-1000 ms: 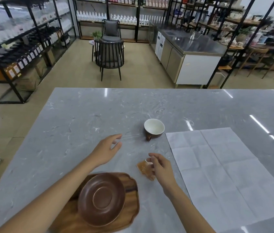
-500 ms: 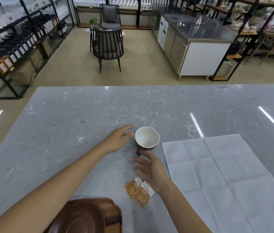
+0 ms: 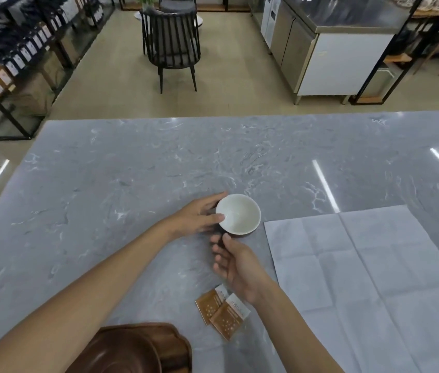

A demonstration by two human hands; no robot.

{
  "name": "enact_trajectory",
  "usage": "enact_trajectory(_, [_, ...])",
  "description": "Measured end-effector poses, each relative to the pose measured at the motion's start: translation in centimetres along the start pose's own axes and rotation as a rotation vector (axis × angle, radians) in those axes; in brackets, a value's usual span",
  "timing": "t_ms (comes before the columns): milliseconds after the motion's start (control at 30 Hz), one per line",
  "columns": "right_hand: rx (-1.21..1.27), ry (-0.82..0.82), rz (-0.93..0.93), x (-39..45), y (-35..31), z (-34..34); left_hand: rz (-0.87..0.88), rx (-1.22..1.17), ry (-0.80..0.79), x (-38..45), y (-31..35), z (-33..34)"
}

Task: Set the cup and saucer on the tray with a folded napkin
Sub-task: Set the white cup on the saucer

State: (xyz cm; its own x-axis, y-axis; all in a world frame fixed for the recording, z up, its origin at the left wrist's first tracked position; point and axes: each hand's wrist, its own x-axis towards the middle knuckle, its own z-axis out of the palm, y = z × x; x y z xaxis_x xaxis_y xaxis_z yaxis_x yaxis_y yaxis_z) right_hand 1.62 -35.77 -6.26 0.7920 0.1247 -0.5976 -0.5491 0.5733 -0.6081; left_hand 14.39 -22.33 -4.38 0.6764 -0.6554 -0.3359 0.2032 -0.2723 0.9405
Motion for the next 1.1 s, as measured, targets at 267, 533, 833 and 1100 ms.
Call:
enact_trajectory(267, [-0.053,0.010,-0.055,-1.0,-0.4,0.3,0.000,-0.185,0.065,-1.2,0.0,0.8])
enact_trajectory(533, [-0.109,-0.054,-0.075,-3.4,0.7,0.7,0.064,-0.237,0.124,-4.7,-0.6,1.5])
enact_trajectory(833, [-0.126,-0.137,-0.079,-7.5,3.2,2.2,0.110,-0.271,0.195,-10.7,-0.8,2.5])
enact_trajectory(1100, [-0.203,-0.177,-0.059,-11.3,5.8,4.6,0.156,-0.340,0.261,-16.9,-1.8,3.5])
